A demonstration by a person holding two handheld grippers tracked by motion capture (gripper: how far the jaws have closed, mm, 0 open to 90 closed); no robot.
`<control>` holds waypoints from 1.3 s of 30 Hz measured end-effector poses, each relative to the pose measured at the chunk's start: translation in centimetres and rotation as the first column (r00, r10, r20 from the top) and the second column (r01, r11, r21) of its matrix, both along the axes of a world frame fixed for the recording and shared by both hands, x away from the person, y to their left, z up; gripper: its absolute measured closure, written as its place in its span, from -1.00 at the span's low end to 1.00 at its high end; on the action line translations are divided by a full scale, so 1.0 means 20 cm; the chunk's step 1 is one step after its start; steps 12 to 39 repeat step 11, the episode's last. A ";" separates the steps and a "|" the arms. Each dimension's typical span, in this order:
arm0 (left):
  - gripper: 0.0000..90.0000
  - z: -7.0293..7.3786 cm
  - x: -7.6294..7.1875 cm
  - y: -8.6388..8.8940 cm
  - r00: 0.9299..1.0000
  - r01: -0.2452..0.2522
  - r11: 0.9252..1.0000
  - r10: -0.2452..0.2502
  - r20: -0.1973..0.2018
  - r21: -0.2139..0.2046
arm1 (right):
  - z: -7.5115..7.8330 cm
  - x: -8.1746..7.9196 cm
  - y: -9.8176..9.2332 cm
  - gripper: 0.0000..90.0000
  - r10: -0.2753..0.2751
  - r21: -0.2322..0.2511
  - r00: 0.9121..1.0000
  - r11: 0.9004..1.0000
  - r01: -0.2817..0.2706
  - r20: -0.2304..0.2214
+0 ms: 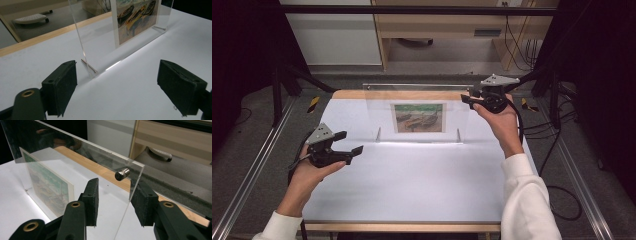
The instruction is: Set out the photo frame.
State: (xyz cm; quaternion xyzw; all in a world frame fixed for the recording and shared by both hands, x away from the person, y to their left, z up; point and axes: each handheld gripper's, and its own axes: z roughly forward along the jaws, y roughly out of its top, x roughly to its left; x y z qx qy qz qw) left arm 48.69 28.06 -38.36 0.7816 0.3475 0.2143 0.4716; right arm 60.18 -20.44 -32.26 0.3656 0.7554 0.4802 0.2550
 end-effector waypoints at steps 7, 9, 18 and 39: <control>-0.69 -0.05 -0.01 0.00 0.998 -0.060 0.998 0.060 -0.007 0.011 | -0.04 -0.08 -0.03 -0.35 -0.076 -0.026 0.997 0.997 0.076 0.025; -0.76 -0.07 -0.01 0.00 0.996 -0.086 0.996 0.086 -0.010 0.016 | -0.09 -0.15 -0.03 -0.61 -0.109 -0.078 0.994 0.991 0.111 0.019; -0.82 -0.10 -0.01 -0.01 0.995 -0.100 0.995 0.100 -0.016 0.008 | -0.15 -0.23 -0.04 -0.67 -0.139 -0.098 0.990 0.985 0.142 0.038; -0.82 -0.10 -0.01 -0.01 0.995 -0.100 0.995 0.100 -0.016 0.008 | -0.15 -0.23 -0.04 -0.67 -0.139 -0.098 0.990 0.985 0.142 0.038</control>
